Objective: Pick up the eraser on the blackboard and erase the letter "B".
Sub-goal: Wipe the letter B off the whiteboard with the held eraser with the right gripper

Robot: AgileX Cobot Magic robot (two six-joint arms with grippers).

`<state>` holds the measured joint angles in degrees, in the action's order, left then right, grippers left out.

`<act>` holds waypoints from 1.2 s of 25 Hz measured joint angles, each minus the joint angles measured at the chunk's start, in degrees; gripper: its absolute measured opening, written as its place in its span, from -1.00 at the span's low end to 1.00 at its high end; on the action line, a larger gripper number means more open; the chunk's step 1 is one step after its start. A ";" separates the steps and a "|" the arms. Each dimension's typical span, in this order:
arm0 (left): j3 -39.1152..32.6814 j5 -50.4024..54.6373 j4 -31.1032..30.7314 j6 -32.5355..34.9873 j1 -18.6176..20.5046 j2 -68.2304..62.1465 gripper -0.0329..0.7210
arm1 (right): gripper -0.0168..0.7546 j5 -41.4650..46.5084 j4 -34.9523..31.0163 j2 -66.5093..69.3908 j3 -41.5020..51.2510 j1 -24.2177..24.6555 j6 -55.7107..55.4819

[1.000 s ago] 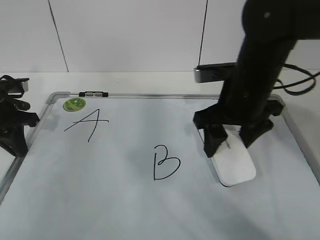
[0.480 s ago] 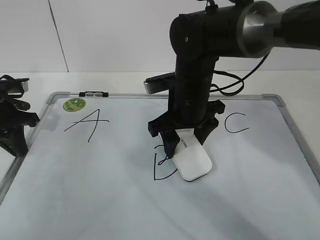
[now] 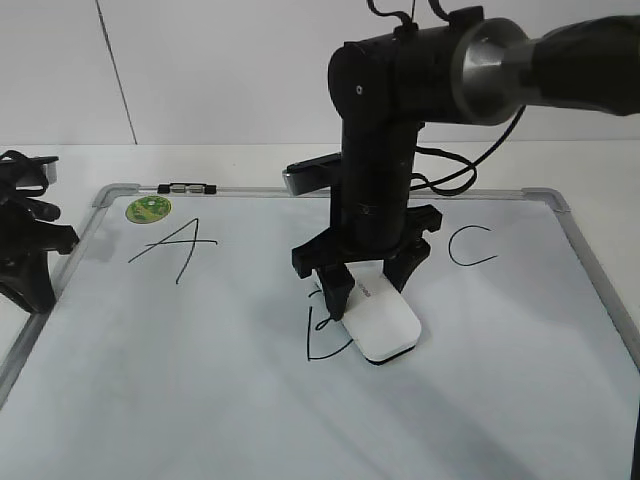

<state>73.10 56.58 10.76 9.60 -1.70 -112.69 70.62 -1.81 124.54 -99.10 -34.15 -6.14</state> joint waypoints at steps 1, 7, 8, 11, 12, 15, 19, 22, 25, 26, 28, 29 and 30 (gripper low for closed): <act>0.00 0.00 0.00 0.00 0.00 0.00 -0.85 | 0.49 0.31 0.00 0.12 -0.32 0.00 0.00; 0.00 0.00 0.00 0.00 0.00 0.00 -0.85 | 0.49 0.88 0.03 0.34 -0.93 -0.09 0.00; 0.00 0.00 0.00 0.00 0.00 0.00 -0.85 | 0.49 0.88 0.03 0.34 -0.93 -0.09 -0.10; 0.00 0.04 0.00 0.00 0.00 0.00 -0.85 | 0.50 0.88 0.13 0.34 -0.93 -0.09 -0.03; 0.00 0.04 0.00 0.00 0.00 0.00 -0.85 | 0.51 0.88 0.13 0.34 -0.93 -0.09 -0.03; 0.00 0.04 0.00 0.00 0.00 0.00 -0.85 | 0.58 0.88 0.26 0.47 -0.93 -0.09 -0.12; 0.00 0.17 0.00 0.00 0.00 0.00 -0.85 | 0.59 -0.29 1.29 2.21 -1.86 -0.28 -0.12; 0.04 0.26 0.00 0.00 0.00 0.00 -0.85 | 0.59 -0.40 1.81 2.33 -3.66 -0.28 -0.12; 0.04 0.26 0.00 0.00 0.00 0.00 -0.85 | 0.59 -0.49 1.81 2.33 -5.10 -0.28 -0.12; 0.04 0.26 0.00 0.00 0.00 0.00 -0.85 | 0.58 -0.38 1.81 2.33 -5.22 -0.28 -0.12; 0.04 0.30 0.00 0.00 0.00 0.00 -0.85 | 0.58 -0.38 1.81 2.22 -5.35 -0.28 -0.12; 0.04 0.30 0.00 0.00 0.00 0.00 -0.85 | 0.58 -0.38 1.81 2.00 -5.35 -0.28 -0.12; 0.04 0.30 0.00 0.00 0.00 0.00 -0.85 | 0.58 -0.38 1.81 1.95 -5.35 -0.28 -0.12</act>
<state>73.14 56.88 10.76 9.60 -1.70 -112.69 70.24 0.00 126.49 -104.45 -34.43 -6.27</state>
